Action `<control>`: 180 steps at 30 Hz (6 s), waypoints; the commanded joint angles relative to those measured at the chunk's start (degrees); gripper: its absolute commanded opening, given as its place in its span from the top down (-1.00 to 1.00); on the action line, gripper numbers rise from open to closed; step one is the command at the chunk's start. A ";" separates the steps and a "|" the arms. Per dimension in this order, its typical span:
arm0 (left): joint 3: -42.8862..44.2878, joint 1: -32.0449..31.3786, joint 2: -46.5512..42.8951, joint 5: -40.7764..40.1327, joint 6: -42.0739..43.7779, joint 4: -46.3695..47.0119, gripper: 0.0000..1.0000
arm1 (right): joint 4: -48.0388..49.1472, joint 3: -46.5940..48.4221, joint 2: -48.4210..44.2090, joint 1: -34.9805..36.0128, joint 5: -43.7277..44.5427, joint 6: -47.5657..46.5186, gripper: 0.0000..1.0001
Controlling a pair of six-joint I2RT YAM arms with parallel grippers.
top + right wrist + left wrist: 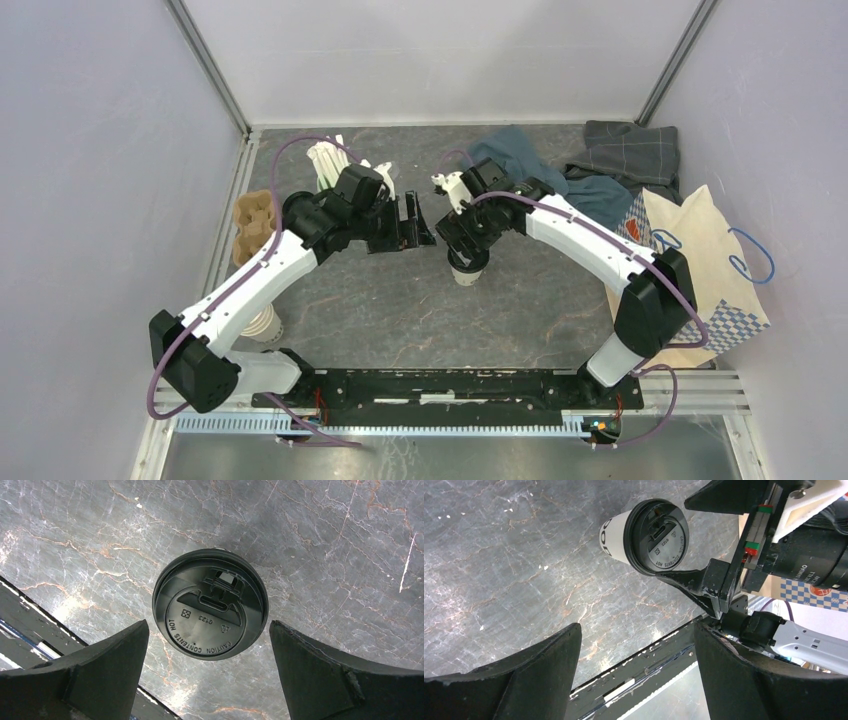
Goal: Pack the takeout coffee
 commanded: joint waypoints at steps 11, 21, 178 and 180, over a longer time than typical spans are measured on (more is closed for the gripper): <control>0.94 0.21 -0.45 -0.80 0.97 0.33 -0.78 | 0.77 1.05 1.85 2.28 4.40 -0.15 -0.96; 1.70 0.28 0.40 -1.03 0.80 0.32 -0.79 | 1.63 -0.72 1.93 2.79 8.67 -0.39 -0.96; 15.60 2.14 33.28 14.71 1.41 11.80 -0.72 | 9.25 -26.77 -17.43 -15.44 4.46 14.44 -0.96; 15.22 2.12 32.45 15.07 1.34 11.82 -0.72 | 12.95 -30.33 -17.77 -15.46 4.60 14.02 -0.96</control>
